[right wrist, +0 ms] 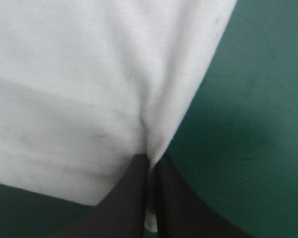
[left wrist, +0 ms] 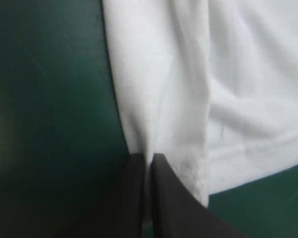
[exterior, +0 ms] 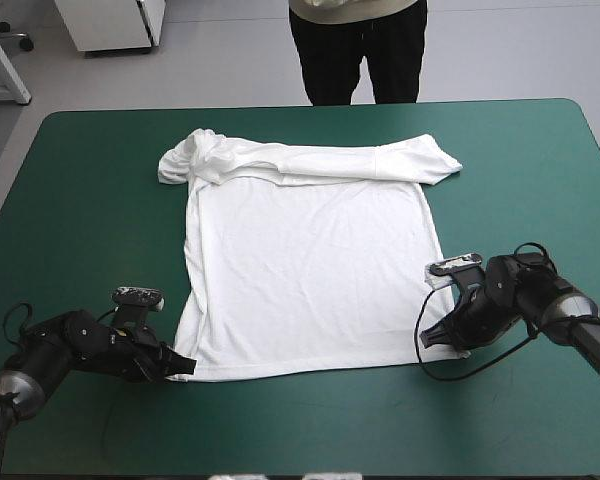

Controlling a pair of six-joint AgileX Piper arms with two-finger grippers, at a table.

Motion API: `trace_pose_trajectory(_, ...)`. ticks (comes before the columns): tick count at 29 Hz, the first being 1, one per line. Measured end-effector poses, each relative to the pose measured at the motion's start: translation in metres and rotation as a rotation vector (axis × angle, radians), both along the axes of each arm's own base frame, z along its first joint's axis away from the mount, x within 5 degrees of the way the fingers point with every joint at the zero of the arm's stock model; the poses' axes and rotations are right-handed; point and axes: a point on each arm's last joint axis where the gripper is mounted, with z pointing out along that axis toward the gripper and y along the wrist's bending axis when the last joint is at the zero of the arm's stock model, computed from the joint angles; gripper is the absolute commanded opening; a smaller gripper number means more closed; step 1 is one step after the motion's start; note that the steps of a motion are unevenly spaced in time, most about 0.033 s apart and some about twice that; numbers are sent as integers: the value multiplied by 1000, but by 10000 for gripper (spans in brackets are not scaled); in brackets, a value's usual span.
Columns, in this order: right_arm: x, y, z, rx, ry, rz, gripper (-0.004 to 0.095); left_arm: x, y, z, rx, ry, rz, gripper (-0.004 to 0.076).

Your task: Fold the cloth

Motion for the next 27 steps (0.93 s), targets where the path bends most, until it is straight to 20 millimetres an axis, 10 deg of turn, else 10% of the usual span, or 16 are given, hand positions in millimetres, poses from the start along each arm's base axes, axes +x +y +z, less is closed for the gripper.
trace_pose_trajectory(8, -14, 4, 22, 117, -141, -46, -17, 11, 0, 16, 12, -63, -7, -9)
trace_pose_trajectory(19, -11, 6, 191, 305, -738, -20, -17, 57, -3, 153, -10, -488, -26, -9)
trace_pose_trajectory(27, -33, -3, 311, 346, -1123, 24, -17, 50, -3, 270, -25, -850, -28, -9)
